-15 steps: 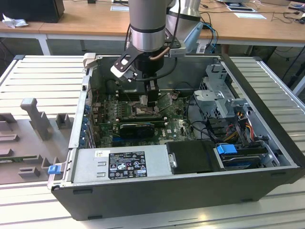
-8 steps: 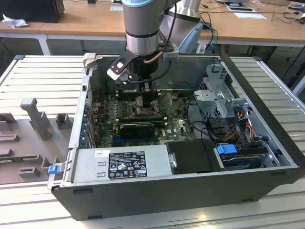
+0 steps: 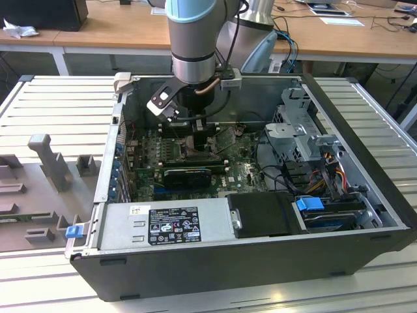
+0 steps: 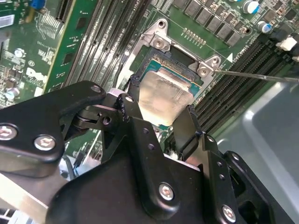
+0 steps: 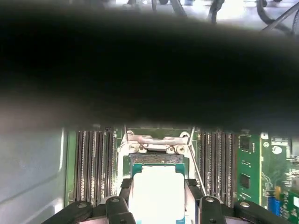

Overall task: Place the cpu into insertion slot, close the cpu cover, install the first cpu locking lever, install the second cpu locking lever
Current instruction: 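Place the cpu into insertion slot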

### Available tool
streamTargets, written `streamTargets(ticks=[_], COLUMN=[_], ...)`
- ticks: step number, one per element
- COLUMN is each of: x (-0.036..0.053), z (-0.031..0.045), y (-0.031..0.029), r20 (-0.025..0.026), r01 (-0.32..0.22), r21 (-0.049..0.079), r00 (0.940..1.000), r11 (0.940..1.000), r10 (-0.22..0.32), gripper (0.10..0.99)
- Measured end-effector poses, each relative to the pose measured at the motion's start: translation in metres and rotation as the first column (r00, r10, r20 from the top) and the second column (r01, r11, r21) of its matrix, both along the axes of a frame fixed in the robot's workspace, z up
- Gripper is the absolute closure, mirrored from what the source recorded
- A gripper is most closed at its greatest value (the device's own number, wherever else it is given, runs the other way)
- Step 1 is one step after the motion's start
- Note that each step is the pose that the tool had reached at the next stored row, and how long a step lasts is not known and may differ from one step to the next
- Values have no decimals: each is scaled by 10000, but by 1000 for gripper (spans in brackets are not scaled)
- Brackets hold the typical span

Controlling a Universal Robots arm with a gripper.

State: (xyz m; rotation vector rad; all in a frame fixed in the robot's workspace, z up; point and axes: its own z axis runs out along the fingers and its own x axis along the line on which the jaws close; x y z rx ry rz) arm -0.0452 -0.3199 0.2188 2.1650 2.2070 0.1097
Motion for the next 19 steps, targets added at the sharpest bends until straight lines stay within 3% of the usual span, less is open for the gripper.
streamTargets(ticks=[4,19], x=[3,20], z=[-103,-164], y=[1,1], r20=[-1,-3], r01=[89,195], r21=[0,-1], r00=[10000,9998], r11=[10000,9998], r10=[-89,-195], gripper=[557,557])
